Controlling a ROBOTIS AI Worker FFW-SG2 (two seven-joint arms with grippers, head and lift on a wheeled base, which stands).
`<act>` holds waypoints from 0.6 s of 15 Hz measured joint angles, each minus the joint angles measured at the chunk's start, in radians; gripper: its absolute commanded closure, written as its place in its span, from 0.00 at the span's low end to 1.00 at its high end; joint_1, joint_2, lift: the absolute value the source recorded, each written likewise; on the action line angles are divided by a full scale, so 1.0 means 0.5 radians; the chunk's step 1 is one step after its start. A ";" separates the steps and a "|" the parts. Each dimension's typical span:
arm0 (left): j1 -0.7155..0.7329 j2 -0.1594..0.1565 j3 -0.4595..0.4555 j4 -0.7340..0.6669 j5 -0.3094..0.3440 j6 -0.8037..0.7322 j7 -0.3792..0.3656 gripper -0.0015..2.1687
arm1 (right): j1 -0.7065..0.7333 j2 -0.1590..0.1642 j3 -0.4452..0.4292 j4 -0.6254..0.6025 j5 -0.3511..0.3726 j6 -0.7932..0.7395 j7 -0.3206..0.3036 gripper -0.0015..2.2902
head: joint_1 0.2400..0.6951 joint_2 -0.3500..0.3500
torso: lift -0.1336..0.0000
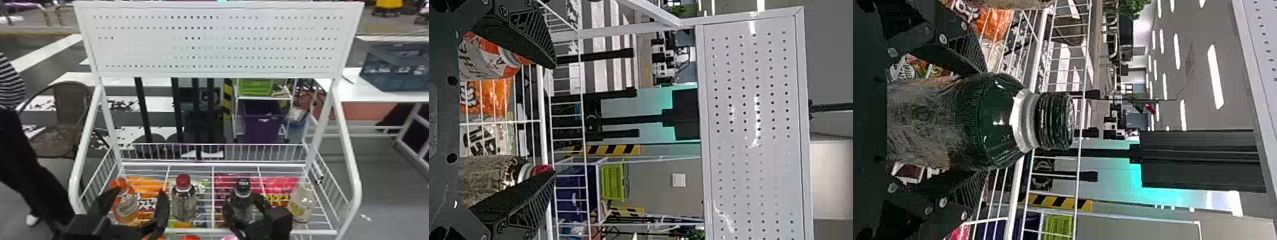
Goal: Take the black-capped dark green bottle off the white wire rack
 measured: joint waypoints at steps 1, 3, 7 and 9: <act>-0.008 0.000 -0.001 0.005 0.001 0.001 0.000 0.06 | -0.002 0.000 0.002 -0.008 0.006 0.019 -0.022 0.77 | 0.57 0.50 | 1.00; -0.021 0.000 -0.003 0.012 0.002 0.005 0.000 0.06 | 0.003 0.000 0.000 -0.022 0.009 0.030 -0.064 0.77 | 0.57 0.50 | 1.00; -0.032 0.000 -0.003 -0.002 0.003 0.008 0.003 0.06 | 0.077 -0.009 -0.010 -0.153 -0.005 0.051 -0.084 0.77 | 0.57 0.50 | 1.00; -0.033 0.003 -0.002 -0.011 0.003 0.011 0.006 0.06 | 0.169 -0.022 -0.009 -0.359 -0.013 0.161 -0.093 0.77 | 0.57 0.50 | 1.00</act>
